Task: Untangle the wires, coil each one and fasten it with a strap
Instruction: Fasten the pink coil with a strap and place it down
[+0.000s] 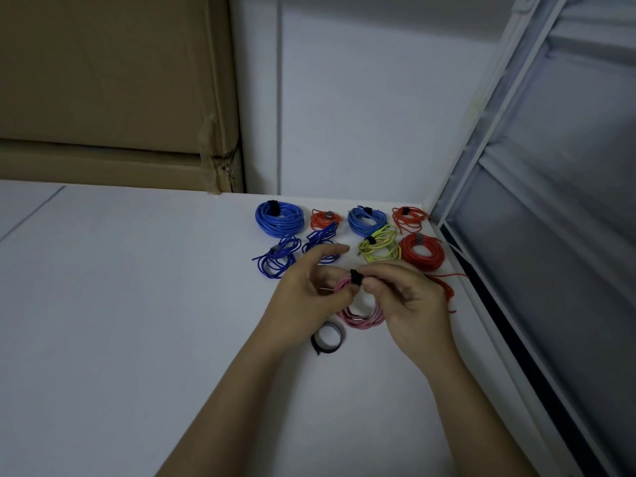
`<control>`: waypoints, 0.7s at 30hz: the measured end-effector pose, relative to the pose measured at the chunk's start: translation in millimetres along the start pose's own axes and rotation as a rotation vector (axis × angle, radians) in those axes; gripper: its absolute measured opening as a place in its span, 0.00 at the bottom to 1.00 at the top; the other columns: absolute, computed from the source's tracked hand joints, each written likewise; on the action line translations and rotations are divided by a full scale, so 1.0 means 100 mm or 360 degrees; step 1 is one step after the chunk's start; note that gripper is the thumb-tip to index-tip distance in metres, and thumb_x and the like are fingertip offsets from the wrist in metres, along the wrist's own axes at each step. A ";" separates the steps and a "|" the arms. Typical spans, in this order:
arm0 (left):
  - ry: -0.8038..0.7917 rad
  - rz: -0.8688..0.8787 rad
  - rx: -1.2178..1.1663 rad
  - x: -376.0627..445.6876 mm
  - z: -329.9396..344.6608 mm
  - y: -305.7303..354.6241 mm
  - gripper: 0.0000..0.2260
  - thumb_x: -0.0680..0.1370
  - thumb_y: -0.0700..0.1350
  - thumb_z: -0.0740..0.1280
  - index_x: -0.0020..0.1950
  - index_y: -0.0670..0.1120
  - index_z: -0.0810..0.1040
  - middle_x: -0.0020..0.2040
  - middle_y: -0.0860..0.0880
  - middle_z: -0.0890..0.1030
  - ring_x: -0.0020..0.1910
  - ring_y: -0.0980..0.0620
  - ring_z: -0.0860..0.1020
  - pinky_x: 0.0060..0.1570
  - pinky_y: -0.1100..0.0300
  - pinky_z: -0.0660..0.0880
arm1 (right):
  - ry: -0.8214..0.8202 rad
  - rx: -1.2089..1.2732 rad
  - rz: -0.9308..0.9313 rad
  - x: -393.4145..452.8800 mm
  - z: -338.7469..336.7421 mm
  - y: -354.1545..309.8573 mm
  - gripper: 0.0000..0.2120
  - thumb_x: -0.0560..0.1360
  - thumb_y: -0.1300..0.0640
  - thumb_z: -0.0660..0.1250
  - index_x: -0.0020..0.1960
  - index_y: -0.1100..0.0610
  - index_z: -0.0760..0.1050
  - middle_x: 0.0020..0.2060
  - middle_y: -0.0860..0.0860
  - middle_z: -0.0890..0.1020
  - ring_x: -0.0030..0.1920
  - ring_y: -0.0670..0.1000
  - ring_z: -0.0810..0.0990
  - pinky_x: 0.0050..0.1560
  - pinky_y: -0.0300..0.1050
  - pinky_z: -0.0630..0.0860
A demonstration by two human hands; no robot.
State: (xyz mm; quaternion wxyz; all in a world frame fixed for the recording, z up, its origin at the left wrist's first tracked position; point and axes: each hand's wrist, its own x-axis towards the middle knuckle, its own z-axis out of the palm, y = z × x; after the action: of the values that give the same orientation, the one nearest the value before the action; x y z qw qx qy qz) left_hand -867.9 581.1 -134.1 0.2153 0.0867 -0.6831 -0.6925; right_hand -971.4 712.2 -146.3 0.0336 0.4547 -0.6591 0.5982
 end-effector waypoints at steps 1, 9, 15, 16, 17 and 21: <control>0.0009 0.0014 -0.0020 0.00 0.00 0.00 0.22 0.73 0.33 0.72 0.63 0.48 0.74 0.42 0.47 0.84 0.42 0.53 0.81 0.45 0.62 0.77 | 0.0009 0.0016 0.0014 0.00 -0.01 -0.01 0.12 0.73 0.65 0.68 0.50 0.50 0.80 0.46 0.44 0.83 0.49 0.49 0.82 0.49 0.46 0.79; 0.0155 0.0131 0.0064 0.00 0.06 0.04 0.15 0.73 0.39 0.73 0.56 0.52 0.77 0.42 0.51 0.85 0.42 0.54 0.82 0.47 0.62 0.78 | 0.0097 0.0160 0.0199 0.03 -0.01 -0.12 0.12 0.72 0.68 0.70 0.50 0.53 0.81 0.46 0.48 0.84 0.48 0.48 0.83 0.50 0.41 0.79; 0.0251 0.0188 0.0106 -0.04 0.11 0.11 0.17 0.74 0.37 0.72 0.57 0.54 0.76 0.39 0.54 0.83 0.39 0.58 0.78 0.43 0.64 0.77 | 0.0169 -0.0404 0.0061 -0.17 0.01 -0.23 0.13 0.78 0.62 0.64 0.61 0.61 0.78 0.58 0.52 0.80 0.59 0.45 0.77 0.58 0.37 0.74; 0.0257 0.0186 0.0135 -0.04 0.13 0.11 0.16 0.74 0.37 0.72 0.57 0.54 0.76 0.38 0.54 0.83 0.39 0.57 0.79 0.43 0.63 0.78 | 0.0108 -0.0421 0.0144 -0.22 0.00 -0.25 0.15 0.79 0.60 0.63 0.65 0.59 0.76 0.59 0.51 0.79 0.60 0.45 0.77 0.58 0.38 0.75; 0.0262 0.0168 0.0161 -0.05 0.17 0.12 0.15 0.74 0.38 0.72 0.56 0.52 0.76 0.38 0.55 0.83 0.39 0.57 0.79 0.43 0.63 0.77 | 0.0054 -0.0417 0.0244 -0.28 -0.02 -0.28 0.17 0.79 0.58 0.63 0.67 0.57 0.74 0.58 0.50 0.79 0.58 0.45 0.78 0.56 0.39 0.76; 0.0218 0.0028 0.0136 -0.08 0.37 0.11 0.10 0.75 0.37 0.71 0.52 0.49 0.76 0.39 0.48 0.85 0.37 0.54 0.80 0.40 0.59 0.78 | 0.0134 -0.0474 0.0377 -0.36 -0.15 -0.35 0.15 0.78 0.63 0.65 0.64 0.57 0.77 0.52 0.53 0.81 0.52 0.49 0.80 0.50 0.45 0.79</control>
State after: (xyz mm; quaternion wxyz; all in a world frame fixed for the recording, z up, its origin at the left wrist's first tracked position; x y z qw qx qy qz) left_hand -873.6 618.4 -122.6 0.2639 0.1369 -0.6965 -0.6531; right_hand -935.4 749.4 -136.9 0.0573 0.3384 -0.7872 0.5124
